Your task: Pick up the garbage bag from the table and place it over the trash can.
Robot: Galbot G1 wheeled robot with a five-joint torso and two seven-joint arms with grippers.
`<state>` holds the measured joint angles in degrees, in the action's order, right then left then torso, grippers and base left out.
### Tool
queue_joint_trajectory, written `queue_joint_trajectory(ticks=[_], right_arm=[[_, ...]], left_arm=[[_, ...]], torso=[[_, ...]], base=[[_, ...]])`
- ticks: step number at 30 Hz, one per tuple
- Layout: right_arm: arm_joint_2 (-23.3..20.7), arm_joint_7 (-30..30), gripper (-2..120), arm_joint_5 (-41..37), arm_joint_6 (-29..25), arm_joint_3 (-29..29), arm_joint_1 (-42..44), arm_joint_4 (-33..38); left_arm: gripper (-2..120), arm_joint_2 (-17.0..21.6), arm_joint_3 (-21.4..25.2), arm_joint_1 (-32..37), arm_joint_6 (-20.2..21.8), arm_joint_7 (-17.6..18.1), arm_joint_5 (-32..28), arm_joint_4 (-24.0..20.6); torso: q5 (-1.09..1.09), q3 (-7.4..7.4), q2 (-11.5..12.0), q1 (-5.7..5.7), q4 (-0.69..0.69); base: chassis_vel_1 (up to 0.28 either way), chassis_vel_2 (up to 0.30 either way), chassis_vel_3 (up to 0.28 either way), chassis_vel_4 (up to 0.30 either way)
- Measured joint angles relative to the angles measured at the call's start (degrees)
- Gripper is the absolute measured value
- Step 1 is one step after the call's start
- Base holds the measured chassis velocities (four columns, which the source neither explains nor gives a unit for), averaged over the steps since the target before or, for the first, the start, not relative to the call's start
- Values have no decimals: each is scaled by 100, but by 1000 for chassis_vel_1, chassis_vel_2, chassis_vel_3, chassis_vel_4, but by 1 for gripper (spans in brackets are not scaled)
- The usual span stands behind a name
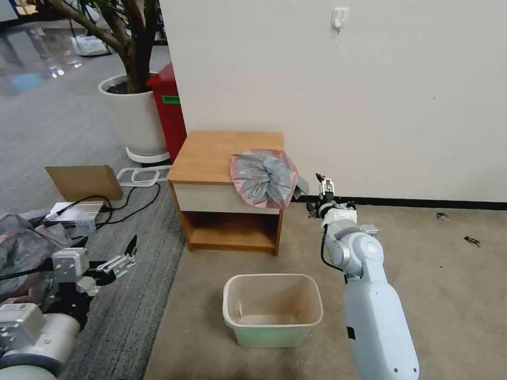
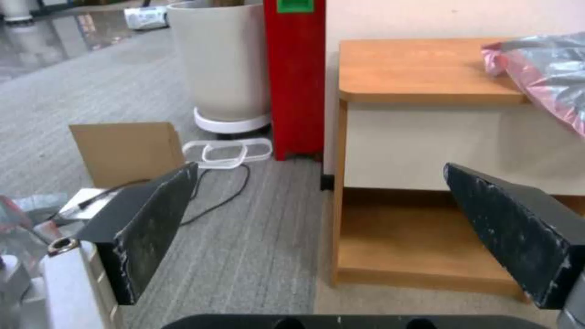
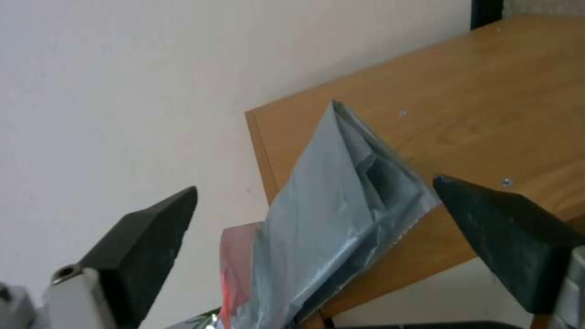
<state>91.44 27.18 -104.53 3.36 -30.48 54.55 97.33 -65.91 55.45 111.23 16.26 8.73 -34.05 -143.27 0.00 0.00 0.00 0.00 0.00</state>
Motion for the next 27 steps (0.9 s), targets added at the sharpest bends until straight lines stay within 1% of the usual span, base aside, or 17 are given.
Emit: queue_joint_trajectory(ticks=[3, 6, 7, 9, 11, 12, 14, 15, 18, 19, 23, 24, 27], right_arm=[[60, -14, 93, -35, -20, -5, -67, -115], [76, -51, 81, -77, -37, -28, -184, -280], [76, -51, 81, -77, -37, -28, -184, -280], [77, -86, 72, -77, -41, -33, -249, -382], [77, -124, 62, -74, -47, -48, -300, -469], [77, -124, 62, -74, -47, -48, -300, -469], [76, -163, 52, -58, -45, -49, -317, -514], [76, -163, 52, -58, -45, -49, -317, -514], [74, -277, 37, -12, -9, -3, -298, -518], [74, -277, 37, -12, -9, -3, -298, -518], [72, -313, 19, 88, 29, 20, -258, -473], [72, -313, 19, 88, 29, 20, -258, -473], [72, -331, 7, 109, 44, 33, -246, -434]], left_arm=[[100, -13, -3, 7, -21, 1, 7, 1], [100, -16, 17, 40, -64, 2, 10, 2], [100, -16, 17, 40, -64, 2, 10, 2], [100, -16, 26, 53, -82, 2, 13, 2], [100, -22, 28, 56, -97, 2, 15, 2], [100, -22, 28, 56, -97, 2, 15, 2], [100, -28, 31, 57, -103, 2, 28, 2], [100, -28, 31, 57, -103, 2, 28, 2], [100, -54, 32, 56, -105, 2, 59, 3], [100, -54, 32, 56, -105, 2, 59, 3], [100, -71, 26, 52, -109, 2, 90, 3], [100, -71, 26, 52, -109, 2, 90, 3], [100, -97, 3, 54, -135, -1, 169, 3]], torso=[[0, 0, 0, 0, 0], [0, 0, 0, 0, 0], [0, 0, 0, 0, 0], [0, 0, 0, 0, 0], [0, 0, 0, 0, 0], [0, 0, 0, 0, 0], [0, 0, 0, 0, 0], [0, 0, 0, 0, 0], [0, 0, 0, 0, 0], [0, 0, 0, 0, 0], [0, 0, 0, 0, 0], [0, 0, 0, 0, 0], [0, 0, 0, 0, 0]], base=[[0, 0, 0, 0], [0, 0, 0, 0], [0, 0, 0, 0], [0, 0, 0, 0], [0, 0, 0, 0], [0, 0, 0, 0], [0, 0, 0, 0], [0, 0, 0, 0], [0, 0, 0, 0], [0, 0, 0, 0], [0, 0, 0, 0], [0, 0, 0, 0], [0, 0, 0, 0]])
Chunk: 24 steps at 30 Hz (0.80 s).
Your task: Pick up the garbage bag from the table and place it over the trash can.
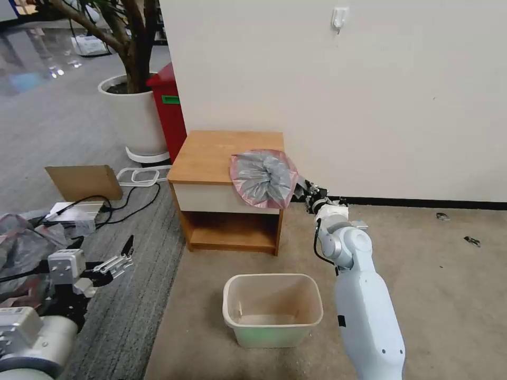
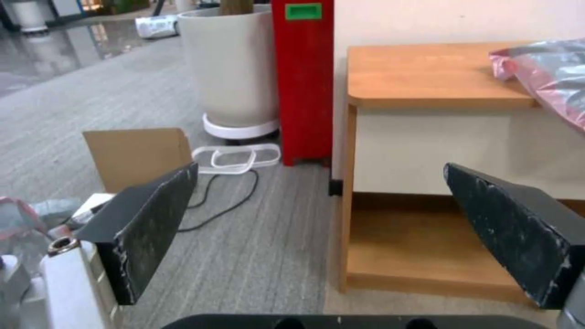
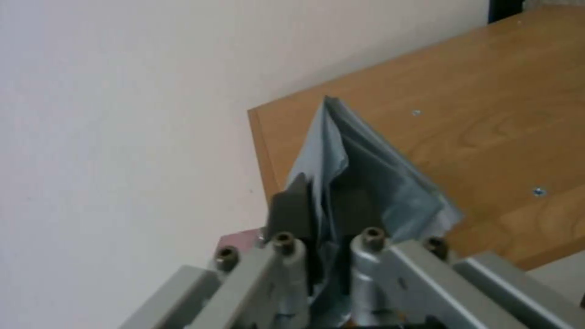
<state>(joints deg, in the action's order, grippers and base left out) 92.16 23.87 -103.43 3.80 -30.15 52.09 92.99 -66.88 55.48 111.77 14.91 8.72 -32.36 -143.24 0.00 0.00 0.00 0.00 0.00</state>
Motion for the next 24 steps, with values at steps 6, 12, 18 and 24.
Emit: queue_joint_trajectory(ticks=[6, 12, 18, 24], right_arm=[[0, -22, 0, 31, 18, 6, 7, 115], [-252, 129, 0, 207, 93, 192, 134, 728], [-669, 503, 0, 256, 95, 522, 513, 1417], [-1254, 846, 0, 146, 108, 1156, 1279, 2472]], left_arm=[[100, -17, -15, 5, -11, -4, 67, 0], [100, -47, -50, 14, -17, -8, 172, 0], [100, -67, -80, 8, -25, -11, 190, 0], [100, -48, -62, 8, -86, -15, 196, 1]], torso=[[0, 0, 0, 0, 0], [-1, 0, 0, 0, 1], [0, 0, 0, 0, 0], [-1, 0, 0, 0, -1]], base=[[0, 0, 0, 0], [0, 0, 0, 0], [0, 0, 0, 0], [0, 0, 0, 0]])
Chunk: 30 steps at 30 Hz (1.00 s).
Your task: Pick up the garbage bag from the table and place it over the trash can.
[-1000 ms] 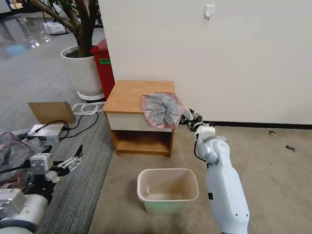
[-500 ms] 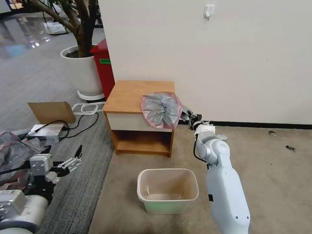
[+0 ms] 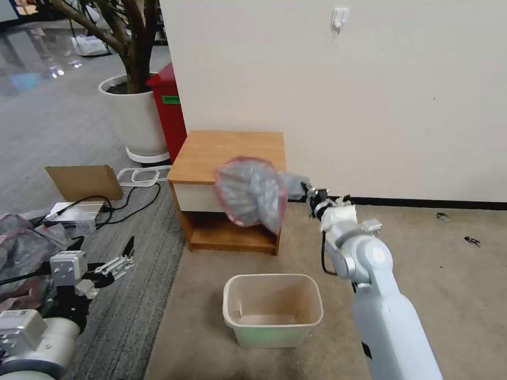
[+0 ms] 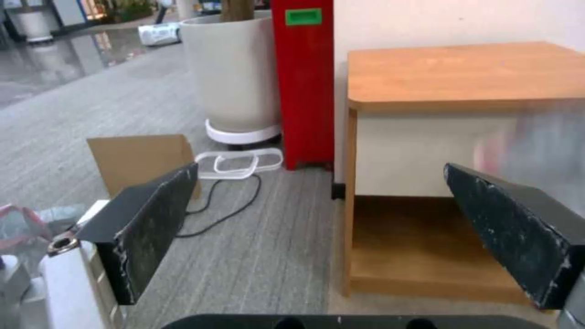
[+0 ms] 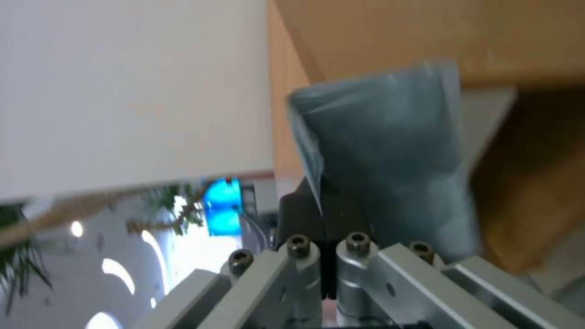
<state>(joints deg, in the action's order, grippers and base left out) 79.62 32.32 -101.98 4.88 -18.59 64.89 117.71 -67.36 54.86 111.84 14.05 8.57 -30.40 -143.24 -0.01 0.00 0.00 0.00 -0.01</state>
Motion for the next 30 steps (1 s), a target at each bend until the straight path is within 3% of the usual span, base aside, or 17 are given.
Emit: queue_joint_trajectory(ticks=[18, 30], right_arm=[[-264, 228, 0, 364, 87, 1095, 404, 1430], [-641, 251, 0, 44, 449, 1539, 912, 2557]], left_arm=[[100, 83, 49, -26, -29, -9, -23, 0], [100, 155, 7, -66, -18, -2, -30, 0]], torso=[[1, 0, 0, 0, 1], [1, 0, 0, 0, 0]], base=[[0, 0, 0, 0], [0, 0, 0, 0]])
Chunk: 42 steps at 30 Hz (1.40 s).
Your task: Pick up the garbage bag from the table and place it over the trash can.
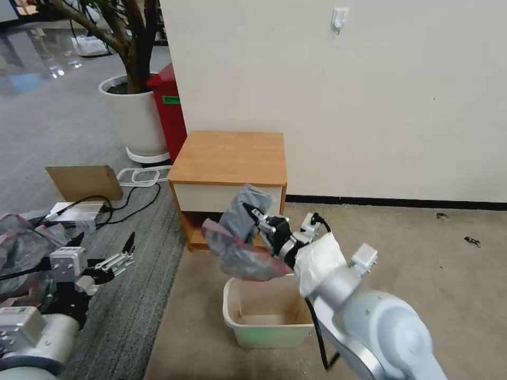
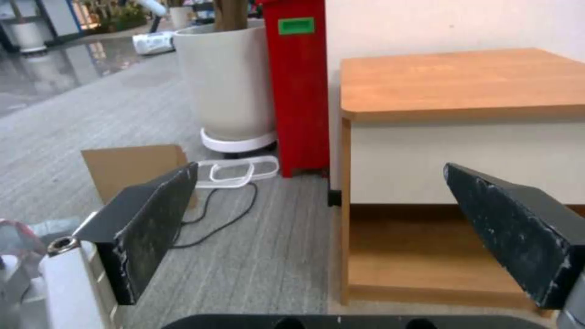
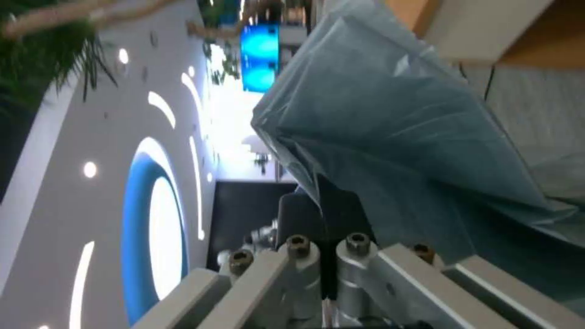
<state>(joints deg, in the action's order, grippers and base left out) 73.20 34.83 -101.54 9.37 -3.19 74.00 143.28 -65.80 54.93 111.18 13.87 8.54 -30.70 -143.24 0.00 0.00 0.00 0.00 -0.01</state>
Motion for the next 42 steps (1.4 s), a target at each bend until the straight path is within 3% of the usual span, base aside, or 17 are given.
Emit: queue_joint_trajectory(ticks=[10, 14, 20, 31, 42], right_arm=[[-96, 118, 0, 5, 83, 494, 311, 15], [-109, 199, 0, 251, 201, 561, 345, -350], [-303, 1, 0, 846, 389, 334, 309, -1006], [-883, -268, 0, 1941, 477, -67, 835, -1119], [-891, -117, 0, 2522, 246, -408, 1161, -1430]], left_arm=[[100, 73, -36, -30, 20, 2, 2, 0], [100, 64, -101, -39, 22, 3, 30, 0], [100, 16, -189, -51, 23, 5, 85, 0], [100, 1, -352, -155, 23, 5, 137, 0], [100, 31, -534, -239, 20, 6, 191, 0]], torso=[[0, 0, 0, 0, 0], [-1, 0, 0, 0, 1], [-1, 0, 0, 0, 1], [0, 0, 0, 0, 0], [-1, 0, 0, 0, 1]], base=[[0, 0, 0, 0], [0, 0, 0, 0], [0, 0, 0, 0], [0, 0, 0, 0], [0, 0, 0, 0]])
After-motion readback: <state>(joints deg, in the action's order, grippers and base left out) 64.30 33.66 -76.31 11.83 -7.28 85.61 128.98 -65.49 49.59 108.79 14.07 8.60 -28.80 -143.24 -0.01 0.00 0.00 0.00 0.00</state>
